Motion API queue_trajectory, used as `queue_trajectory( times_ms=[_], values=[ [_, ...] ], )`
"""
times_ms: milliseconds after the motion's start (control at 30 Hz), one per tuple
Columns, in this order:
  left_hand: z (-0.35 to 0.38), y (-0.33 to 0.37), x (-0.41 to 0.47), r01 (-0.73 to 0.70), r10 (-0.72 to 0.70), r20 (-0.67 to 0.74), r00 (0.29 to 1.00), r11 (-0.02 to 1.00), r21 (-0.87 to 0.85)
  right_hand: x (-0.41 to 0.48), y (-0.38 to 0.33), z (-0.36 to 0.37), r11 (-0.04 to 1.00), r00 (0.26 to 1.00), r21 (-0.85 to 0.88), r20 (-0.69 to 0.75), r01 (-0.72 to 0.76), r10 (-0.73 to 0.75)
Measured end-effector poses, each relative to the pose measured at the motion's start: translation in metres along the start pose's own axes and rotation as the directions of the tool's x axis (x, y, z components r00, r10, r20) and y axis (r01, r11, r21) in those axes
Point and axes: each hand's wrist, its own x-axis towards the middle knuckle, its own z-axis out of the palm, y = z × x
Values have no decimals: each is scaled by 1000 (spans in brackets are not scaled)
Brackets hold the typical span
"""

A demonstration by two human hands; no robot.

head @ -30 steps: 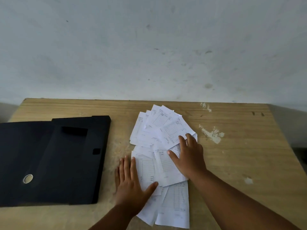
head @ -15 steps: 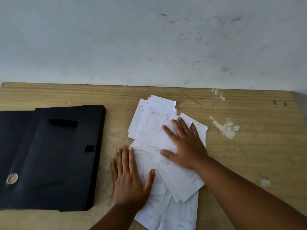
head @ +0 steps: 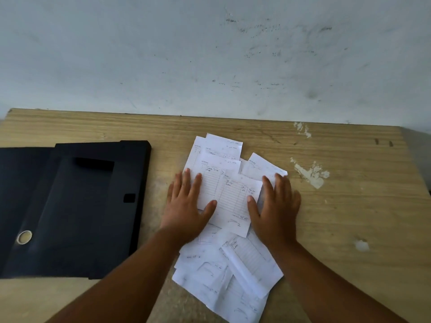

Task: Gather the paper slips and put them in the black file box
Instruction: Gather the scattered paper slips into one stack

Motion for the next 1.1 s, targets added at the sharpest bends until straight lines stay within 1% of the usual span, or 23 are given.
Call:
queue_trajectory(
  times_ms=[33,67,133,167,267,333,400,433,500,567,633,700,767,800,867,933,1033,1100],
  values=[
    [0,-1,3,-29,28,42,999,999,18,-3,-2,3,998,998,-12,13,-66,66],
    [1,0,2,-44,42,53,998,999,30,-6,-5,6,994,994,-20,26,-106,107],
    [4,4,-5,-38,37,20,999,999,16,-10,-11,13,990,990,-16,20,-138,139],
    [6,7,-11,-34,34,2,999,999,1,-10,-15,16,987,988,17,2,-157,157],
    [15,20,-31,-14,13,-17,1000,999,-48,-5,-32,19,946,969,230,-34,-229,243],
    [20,27,-43,17,-18,-19,1000,998,-66,-3,-38,18,890,964,393,-32,-231,265],
    [21,29,-49,56,-60,-47,997,995,-80,-4,-34,16,845,964,493,-43,-207,261],
    [19,27,-50,81,-86,-56,995,993,-89,-6,-28,14,848,968,496,-55,-188,247],
    [15,22,-50,108,-111,-34,993,991,-85,-12,-13,7,892,977,437,-109,-119,183],
    [10,16,-49,80,-79,22,997,996,-45,-23,1,-1,918,985,394,-131,-56,116],
    [7,13,-50,36,-35,82,996,999,-11,-40,11,-9,940,998,339,-59,-16,38],
    [5,11,-51,6,-8,127,992,1000,13,-59,17,-7,973,997,229,49,41,-53],
    [5,10,-53,-16,12,140,990,999,28,-75,19,2,989,984,97,126,111,-123],
    [5,10,-54,-25,20,141,990,999,34,-80,18,7,991,982,49,136,128,-133],
    [4,12,-58,-43,38,144,989,998,37,-82,11,12,996,991,10,97,91,-92],
    [4,13,-62,-63,59,146,988,998,22,-77,-1,14,999,999,36,39,-7,5],
    [4,12,-67,-82,80,129,988,997,11,-68,-19,15,987,997,142,6,-79,79],
    [3,9,-66,-68,70,128,989,998,-17,-64,-23,14,961,993,251,5,-114,116]
  ],
)
